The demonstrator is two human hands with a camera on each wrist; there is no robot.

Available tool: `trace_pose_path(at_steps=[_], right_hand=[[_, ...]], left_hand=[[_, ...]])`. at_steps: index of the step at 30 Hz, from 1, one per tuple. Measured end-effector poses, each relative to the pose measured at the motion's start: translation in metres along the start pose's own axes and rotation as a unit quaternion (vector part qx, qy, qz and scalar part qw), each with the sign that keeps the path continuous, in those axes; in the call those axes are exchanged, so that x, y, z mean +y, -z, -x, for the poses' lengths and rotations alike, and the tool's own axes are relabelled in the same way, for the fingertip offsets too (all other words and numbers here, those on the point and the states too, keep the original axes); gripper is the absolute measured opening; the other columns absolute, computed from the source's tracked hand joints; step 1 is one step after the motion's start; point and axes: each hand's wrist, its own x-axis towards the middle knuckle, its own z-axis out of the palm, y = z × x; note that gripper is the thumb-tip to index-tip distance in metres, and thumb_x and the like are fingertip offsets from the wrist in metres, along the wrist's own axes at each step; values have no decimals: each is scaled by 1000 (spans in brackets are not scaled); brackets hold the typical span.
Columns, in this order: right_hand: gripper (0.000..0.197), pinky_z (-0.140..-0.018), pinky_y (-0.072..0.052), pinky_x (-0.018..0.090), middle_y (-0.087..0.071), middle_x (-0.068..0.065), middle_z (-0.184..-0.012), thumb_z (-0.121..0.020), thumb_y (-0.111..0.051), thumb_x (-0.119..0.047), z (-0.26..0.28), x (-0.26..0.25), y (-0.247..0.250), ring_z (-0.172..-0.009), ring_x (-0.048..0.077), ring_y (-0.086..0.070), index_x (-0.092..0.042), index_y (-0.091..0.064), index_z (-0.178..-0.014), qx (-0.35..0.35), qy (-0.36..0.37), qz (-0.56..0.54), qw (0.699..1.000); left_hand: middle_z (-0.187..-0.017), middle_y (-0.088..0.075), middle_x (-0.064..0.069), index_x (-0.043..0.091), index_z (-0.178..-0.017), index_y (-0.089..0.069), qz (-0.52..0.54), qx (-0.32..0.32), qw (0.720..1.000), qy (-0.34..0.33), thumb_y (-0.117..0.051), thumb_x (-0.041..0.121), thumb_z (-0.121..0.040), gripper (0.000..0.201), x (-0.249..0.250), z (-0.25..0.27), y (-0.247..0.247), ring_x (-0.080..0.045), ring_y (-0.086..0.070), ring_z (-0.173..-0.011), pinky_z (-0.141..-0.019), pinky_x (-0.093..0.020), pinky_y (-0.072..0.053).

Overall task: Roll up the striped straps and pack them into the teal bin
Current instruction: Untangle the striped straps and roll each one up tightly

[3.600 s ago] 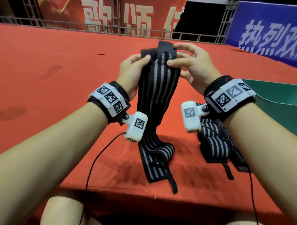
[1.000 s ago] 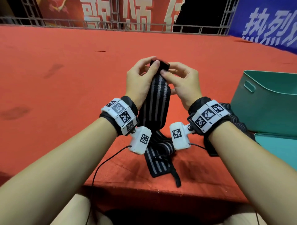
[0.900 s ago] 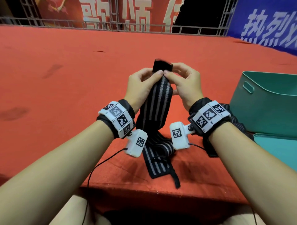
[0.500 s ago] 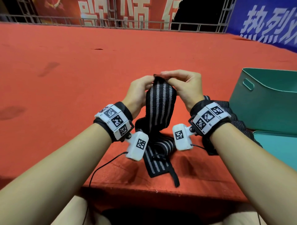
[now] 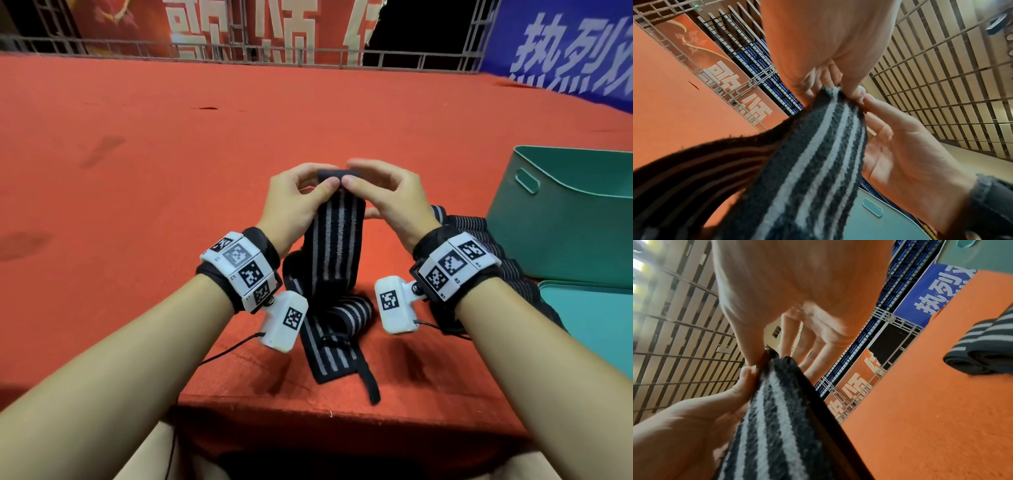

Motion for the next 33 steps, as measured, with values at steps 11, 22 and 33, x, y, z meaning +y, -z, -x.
trace_pose_path(at_steps=[11,22,33], right_hand=[[20,-67,-61,32,-77,7,-96,-88,-75,4,12,20,13,-90,17,-75,-3,-76,-106,34,60,-44,997],[26,-88,-57,28,-77,6,-104,-77,-84,3,5,68,34,-104,16,-73,-15,-80,-95,67,132,47,988],[48,-92,-60,40,-74,11,-121,-89,-73,2,7,68,35,-114,21,-71,-9,-59,-134,-9,-47,-63,997]], left_hand=[[-109,-76,-11,10,-115,-72,10,-79,989,123,-69,33,-98,29,0,6,-7,-20,-73,-99,-87,-37,-57],[-105,-75,-9,10,-116,-71,155,-52,958,234,-74,19,-93,25,-26,-4,-40,-22,-72,-94,-83,-36,-55],[-113,-74,-13,12,-135,-57,158,-43,975,148,-72,-7,-88,53,-43,-6,-37,-24,-73,-101,-85,-37,-61]])
